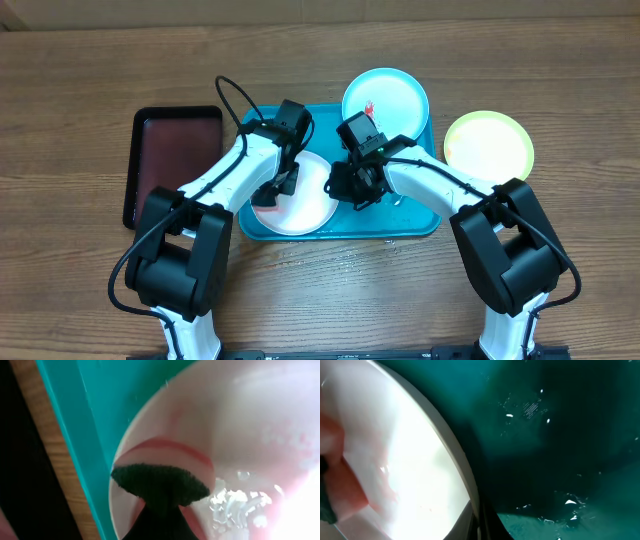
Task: Clean dirty plates on tray and stack at the side
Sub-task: 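Continue scrubbing the white plate's inner rim with the left gripper's sponge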
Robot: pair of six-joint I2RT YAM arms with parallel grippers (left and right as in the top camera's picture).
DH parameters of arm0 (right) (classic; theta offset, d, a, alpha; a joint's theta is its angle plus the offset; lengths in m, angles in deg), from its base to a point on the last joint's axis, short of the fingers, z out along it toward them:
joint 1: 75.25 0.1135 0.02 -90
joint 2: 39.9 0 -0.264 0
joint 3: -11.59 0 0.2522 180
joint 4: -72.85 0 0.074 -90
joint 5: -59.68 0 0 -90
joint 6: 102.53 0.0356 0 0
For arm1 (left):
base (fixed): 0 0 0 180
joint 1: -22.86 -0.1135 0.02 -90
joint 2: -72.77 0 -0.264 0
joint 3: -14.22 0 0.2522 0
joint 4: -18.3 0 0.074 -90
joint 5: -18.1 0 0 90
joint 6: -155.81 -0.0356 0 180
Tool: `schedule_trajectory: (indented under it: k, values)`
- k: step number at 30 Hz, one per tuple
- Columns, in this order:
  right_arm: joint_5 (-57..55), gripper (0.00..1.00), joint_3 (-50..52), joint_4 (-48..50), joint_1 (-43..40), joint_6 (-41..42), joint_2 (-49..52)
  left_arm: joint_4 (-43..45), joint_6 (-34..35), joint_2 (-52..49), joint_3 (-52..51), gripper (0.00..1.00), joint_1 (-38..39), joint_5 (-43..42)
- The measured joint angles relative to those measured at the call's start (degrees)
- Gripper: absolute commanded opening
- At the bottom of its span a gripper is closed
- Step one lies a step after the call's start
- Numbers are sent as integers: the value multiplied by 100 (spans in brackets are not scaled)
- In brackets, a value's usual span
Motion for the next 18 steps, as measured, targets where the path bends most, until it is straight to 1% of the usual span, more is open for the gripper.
schedule_trajectory:
  k: [3,8,13,16,18]
  values:
    - [-2,4,0,-13,15,2,0,-92,-221,0,0,5,0,-317]
    - [-4,4,0,-11,15,2,0,-50,-839,0,0,4,-11,-1248]
    - [-7,4,0,-15,15,0,0,378,-1233,0,0,4,-11,-2214]
    - [-4,4,0,-13,15,2,0,688,-1327,0,0,4,-7,-2463]
    - [-4,4,0,-13,13,2,0,898,-1349,0,0,4,-7,-2479]
